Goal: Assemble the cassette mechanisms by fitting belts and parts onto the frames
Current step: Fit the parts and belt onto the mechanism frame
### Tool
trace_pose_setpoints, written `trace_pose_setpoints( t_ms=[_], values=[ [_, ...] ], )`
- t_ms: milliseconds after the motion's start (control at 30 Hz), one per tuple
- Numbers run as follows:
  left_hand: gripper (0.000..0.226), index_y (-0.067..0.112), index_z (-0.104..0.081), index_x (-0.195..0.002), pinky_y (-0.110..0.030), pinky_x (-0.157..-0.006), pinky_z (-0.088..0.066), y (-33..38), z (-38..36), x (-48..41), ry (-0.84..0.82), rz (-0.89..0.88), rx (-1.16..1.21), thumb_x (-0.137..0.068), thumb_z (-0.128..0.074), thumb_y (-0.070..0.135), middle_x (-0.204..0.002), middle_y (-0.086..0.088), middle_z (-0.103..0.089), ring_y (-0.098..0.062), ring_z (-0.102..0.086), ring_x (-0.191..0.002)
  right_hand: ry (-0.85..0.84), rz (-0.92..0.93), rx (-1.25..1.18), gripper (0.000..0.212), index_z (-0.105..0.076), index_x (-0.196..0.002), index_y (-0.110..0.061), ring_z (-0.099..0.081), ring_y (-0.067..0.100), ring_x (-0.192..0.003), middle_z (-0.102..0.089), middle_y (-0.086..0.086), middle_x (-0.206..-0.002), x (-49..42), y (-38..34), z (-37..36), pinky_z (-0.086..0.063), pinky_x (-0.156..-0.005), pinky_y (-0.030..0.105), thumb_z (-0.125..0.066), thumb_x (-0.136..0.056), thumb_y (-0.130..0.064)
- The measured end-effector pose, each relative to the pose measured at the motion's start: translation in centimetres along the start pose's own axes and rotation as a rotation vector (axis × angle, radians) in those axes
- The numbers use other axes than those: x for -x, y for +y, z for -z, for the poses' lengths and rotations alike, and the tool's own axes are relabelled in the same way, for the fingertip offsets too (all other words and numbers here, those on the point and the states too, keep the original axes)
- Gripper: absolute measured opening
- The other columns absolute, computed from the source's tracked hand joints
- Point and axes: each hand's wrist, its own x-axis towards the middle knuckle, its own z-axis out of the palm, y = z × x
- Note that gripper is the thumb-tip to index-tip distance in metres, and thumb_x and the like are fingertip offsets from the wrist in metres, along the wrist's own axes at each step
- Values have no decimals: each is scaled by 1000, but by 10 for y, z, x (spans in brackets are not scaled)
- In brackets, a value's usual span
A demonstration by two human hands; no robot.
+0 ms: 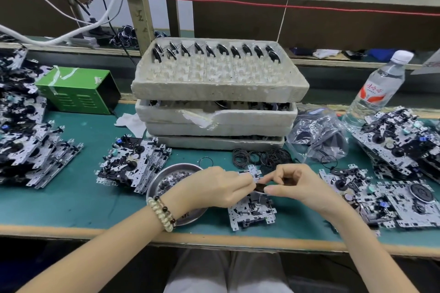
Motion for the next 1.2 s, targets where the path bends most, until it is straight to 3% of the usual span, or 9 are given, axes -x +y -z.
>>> trace_pose_setpoints(
  t_ms=[167, 367, 633, 800, 900, 1033, 1200],
  values=[
    [1, 7, -74, -86, -26, -31, -33, -3, -8, 0, -12, 2, 25, -86, -74, 7, -65, 1, -47, -13, -41, -47, 20, -9, -7, 36, -51, -58, -23, -65, 20, -81, -76, 3, -101, 1, 5, -1, -51, -79, 27, -84, -67, -35],
    [2, 7, -75, -86, -27, -32, -34, -5, -11, 3, -21, 7, 30, -84, -74, 6, -66, 0, -51, -14, -42, -49, 22, -1, -27, 35, -51, -58, -23, -66, 17, -80, -76, 3, -100, 1, 5, -3, -51, -76, 21, -83, -69, -31],
    [8, 6, -74, -86, -27, -32, -34, -5, -13, 4, -5, 19, 48, -89, -67, 5, -66, 0, -51, -14, -42, -50, 16, -21, -9, 36, -51, -59, -21, -65, 23, -84, -76, 3, -99, 3, 4, -2, -52, -86, 39, -82, -68, -37],
    [9, 7, -73, -87, -27, -33, -33, -4, -16, 5, 2, 8, 43, -89, -65, 4, -66, 0, -46, -14, -39, -51, 19, -13, -9, 35, -50, -61, -17, -66, 29, -89, -76, 3, -99, 5, 5, -3, -51, -86, 41, -80, -80, -14],
    [9, 7, -73, -85, -27, -33, -32, -4, -15, 4, 7, -3, 36, -89, -65, 4, -66, 0, -45, -14, -38, -51, 42, -8, -14, 33, -49, -64, -10, -65, 32, -89, -76, 5, -98, 6, 5, -4, -51, -87, 46, -79, -79, -10],
    [3, 7, -74, -86, -26, -33, -32, -5, -12, 2, 6, -19, 34, -85, -72, 4, -66, 0, -46, -13, -39, -50, 56, 10, -14, 33, -49, -63, -9, -70, 21, -88, -76, 4, -99, 6, 6, -4, -54, -81, 29, -78, -80, -9],
    [9, 8, -74, -86, -26, -33, -33, -6, -12, 4, 8, -34, -3, -89, -66, 5, -66, 1, -48, -13, -41, -49, 68, 19, -13, 34, -48, -63, -11, -69, 16, -85, -76, 3, -99, 5, 9, -7, -52, -78, 22, -78, -80, -10]
  ],
)
